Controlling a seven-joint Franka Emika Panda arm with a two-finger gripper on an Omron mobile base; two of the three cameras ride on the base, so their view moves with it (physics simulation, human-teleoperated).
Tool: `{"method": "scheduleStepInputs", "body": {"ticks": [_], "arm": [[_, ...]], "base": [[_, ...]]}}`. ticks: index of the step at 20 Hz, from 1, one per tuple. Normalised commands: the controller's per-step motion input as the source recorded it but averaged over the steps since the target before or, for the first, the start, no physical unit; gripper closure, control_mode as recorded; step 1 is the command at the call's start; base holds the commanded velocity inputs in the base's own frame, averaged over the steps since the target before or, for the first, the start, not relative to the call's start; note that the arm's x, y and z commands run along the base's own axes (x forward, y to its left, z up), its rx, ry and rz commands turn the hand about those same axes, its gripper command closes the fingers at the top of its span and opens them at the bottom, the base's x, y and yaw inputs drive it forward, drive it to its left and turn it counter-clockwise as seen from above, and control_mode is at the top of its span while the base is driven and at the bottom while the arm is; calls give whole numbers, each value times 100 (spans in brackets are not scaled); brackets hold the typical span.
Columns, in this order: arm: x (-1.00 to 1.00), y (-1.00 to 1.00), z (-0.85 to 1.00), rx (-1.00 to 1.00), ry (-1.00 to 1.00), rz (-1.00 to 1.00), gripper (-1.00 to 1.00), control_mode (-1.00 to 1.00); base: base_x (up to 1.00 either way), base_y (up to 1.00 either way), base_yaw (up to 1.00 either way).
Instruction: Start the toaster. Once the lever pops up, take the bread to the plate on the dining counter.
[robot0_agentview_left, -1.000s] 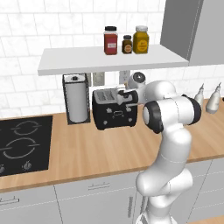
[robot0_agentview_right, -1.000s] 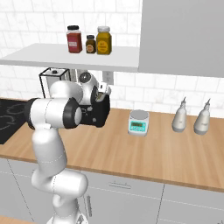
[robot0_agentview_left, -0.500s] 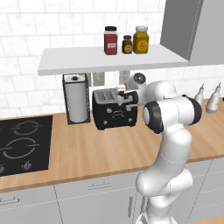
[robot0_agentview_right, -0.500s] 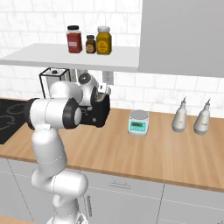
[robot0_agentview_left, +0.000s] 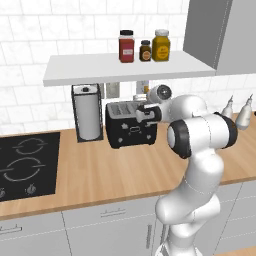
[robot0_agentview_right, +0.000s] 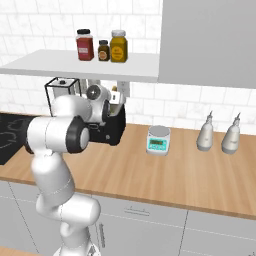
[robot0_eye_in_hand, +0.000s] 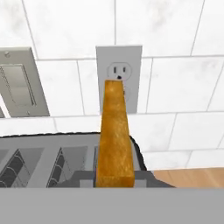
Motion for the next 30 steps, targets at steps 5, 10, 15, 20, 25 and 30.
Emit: {"method": "scheduleStepInputs", "body": {"ticks": [5, 10, 15, 20, 25, 30], "arm": [[-24, 5, 72, 0, -3, 0, 100, -100], [-51, 13, 50, 0, 2, 0, 100, -100], [-90, 7, 30, 0, 10, 0, 100, -100], [-100, 0, 24, 0, 7, 0, 100, -100], [-100, 0, 23, 0, 12, 0, 100, -100], [-98, 0, 23, 0, 13, 0, 100, -100]], "base": [[0, 0, 0], [0, 0, 0], [0, 0, 0], [0, 0, 0], [0, 0, 0], [0, 0, 0]]}}
